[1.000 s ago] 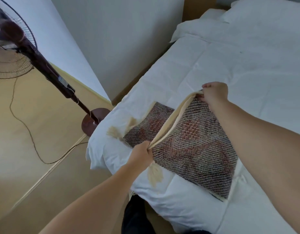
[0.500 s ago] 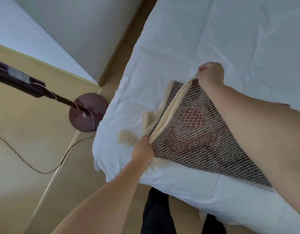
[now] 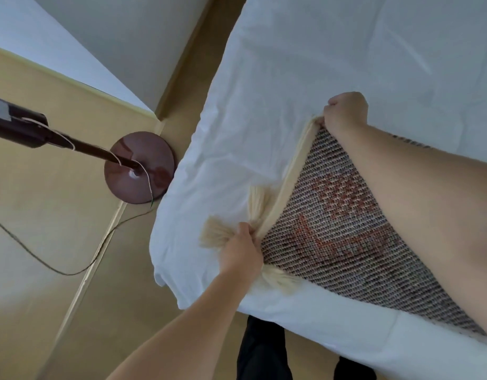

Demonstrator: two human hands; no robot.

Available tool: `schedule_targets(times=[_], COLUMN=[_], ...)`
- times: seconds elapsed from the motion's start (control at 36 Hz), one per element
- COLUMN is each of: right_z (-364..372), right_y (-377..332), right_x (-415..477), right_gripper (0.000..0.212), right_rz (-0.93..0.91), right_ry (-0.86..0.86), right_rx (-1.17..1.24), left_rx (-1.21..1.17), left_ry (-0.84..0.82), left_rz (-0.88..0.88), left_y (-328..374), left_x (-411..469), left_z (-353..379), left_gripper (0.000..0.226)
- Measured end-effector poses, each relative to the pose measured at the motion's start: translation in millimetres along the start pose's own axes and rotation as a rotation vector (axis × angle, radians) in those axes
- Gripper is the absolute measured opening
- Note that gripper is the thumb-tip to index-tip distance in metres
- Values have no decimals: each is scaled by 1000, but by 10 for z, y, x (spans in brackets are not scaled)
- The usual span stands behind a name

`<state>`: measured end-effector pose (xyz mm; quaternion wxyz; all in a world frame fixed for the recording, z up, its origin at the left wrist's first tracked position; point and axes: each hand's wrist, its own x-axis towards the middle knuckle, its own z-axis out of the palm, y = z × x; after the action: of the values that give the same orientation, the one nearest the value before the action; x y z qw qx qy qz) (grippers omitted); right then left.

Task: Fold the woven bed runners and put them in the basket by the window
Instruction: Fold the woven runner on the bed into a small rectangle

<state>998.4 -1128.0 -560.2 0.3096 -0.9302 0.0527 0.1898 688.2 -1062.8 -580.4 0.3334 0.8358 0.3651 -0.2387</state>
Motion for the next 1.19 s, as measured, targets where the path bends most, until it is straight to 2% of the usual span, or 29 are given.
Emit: schedule_targets(times=[0.08, 0.17, 0.22, 0.31, 0.42, 0.53, 0.72, 0.94, 1.06, 1.19], right_z=[98, 106, 135, 139, 18, -243, -965, -1740, -1986, -1957], right_y=[165, 374, 537, 810, 1239, 1662, 2461, 3468, 3822, 3832], right_x=[-125, -338, -453, -590, -652, -524, -149, -23, -33, -131], right_gripper=[29, 26, 37, 60, 68, 74, 81, 89, 91, 83], right_rz=[-154, -446, -601, -663, -603, -532, -417, -168, -131, -171], right_ry=[-45, -23, -50, -146, -177, -186, -110, -10, 12, 15], right_rx=[36, -10, -252, -617, -778, -855, -868, -853, -806, -765], left_rx=[90, 147, 195, 346, 471, 592, 630, 676, 676, 685], left_ry=[71, 138, 176, 132, 69, -28, 69, 58, 26, 57], left_rz=[98, 190, 298, 461, 581, 531, 430, 568, 652, 622], left_y=[72, 207, 333, 574, 820, 922, 1115, 1771, 2118, 2305], left_x=[35, 37, 62, 112, 140, 152, 209, 93, -38, -133], left_z=[14, 28, 66, 166, 445, 785, 1081, 1543, 1918, 2199], left_gripper=[35, 64, 75, 77, 65, 70, 74, 73, 71, 74])
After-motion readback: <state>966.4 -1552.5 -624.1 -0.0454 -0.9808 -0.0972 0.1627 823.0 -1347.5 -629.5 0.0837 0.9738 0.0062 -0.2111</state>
